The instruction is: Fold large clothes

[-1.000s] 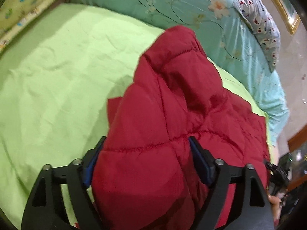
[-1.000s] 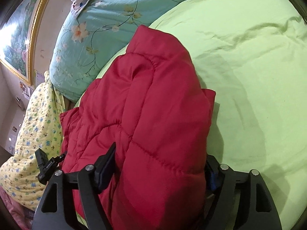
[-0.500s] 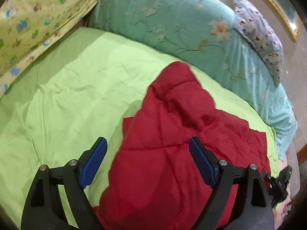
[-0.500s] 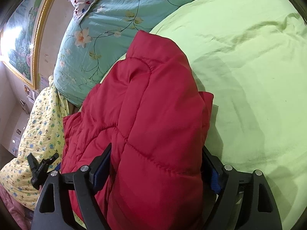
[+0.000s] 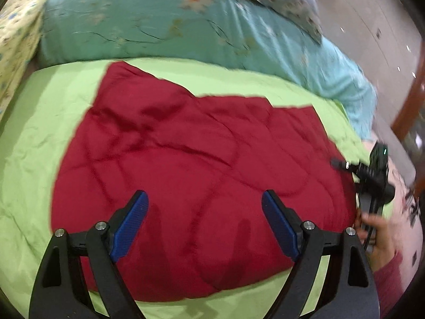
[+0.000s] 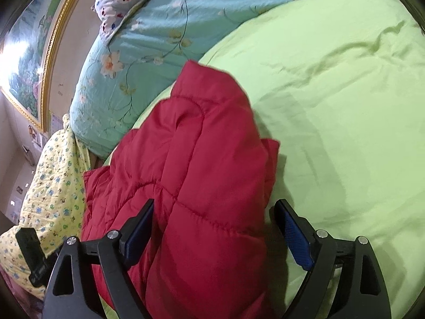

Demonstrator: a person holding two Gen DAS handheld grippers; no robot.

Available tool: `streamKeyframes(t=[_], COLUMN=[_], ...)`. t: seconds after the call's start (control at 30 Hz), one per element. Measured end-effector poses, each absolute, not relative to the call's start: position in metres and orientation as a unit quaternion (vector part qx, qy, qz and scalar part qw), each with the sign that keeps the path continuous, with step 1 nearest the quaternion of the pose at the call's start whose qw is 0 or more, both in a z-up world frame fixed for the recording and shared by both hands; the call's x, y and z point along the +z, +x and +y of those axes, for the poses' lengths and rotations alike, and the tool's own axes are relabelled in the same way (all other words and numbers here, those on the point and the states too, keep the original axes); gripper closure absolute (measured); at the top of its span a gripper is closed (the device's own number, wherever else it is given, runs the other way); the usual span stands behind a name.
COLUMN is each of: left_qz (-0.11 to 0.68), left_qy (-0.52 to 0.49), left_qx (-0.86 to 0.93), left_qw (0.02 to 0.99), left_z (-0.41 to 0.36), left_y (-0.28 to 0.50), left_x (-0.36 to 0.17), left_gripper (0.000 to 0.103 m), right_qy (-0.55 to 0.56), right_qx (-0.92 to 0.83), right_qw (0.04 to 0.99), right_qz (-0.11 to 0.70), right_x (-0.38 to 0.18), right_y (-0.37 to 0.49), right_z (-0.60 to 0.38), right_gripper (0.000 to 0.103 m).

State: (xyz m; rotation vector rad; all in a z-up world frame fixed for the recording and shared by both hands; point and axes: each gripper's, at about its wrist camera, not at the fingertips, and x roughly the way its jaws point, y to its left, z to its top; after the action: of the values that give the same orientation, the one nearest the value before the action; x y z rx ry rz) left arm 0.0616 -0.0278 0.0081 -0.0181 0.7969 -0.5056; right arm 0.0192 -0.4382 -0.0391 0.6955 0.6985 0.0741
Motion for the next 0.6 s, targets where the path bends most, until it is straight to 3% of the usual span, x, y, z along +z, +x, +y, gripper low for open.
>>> streamKeyframes(t=[0.33, 0.6], left_qz=[0.402, 0.412], left_qy=[0.037, 0.015], left_qx=[-0.233, -0.231], left_qw=[0.884, 0.881], left_z=[-0.045, -0.044], left_y=[0.062, 0.083], left_x=[-0.021, -0.036], left_gripper=[0.014, 0.013], right_qy=[0.217, 0.172], right_qx=[-0.059, -0.001], right_qw=[0.945, 0.951], right_qz=[0.237, 0.257], right_x=[0.014, 0.036], right_y=[-0.017, -0.009], right_z=[-0.422, -0.373], right_gripper=[0.014, 0.013])
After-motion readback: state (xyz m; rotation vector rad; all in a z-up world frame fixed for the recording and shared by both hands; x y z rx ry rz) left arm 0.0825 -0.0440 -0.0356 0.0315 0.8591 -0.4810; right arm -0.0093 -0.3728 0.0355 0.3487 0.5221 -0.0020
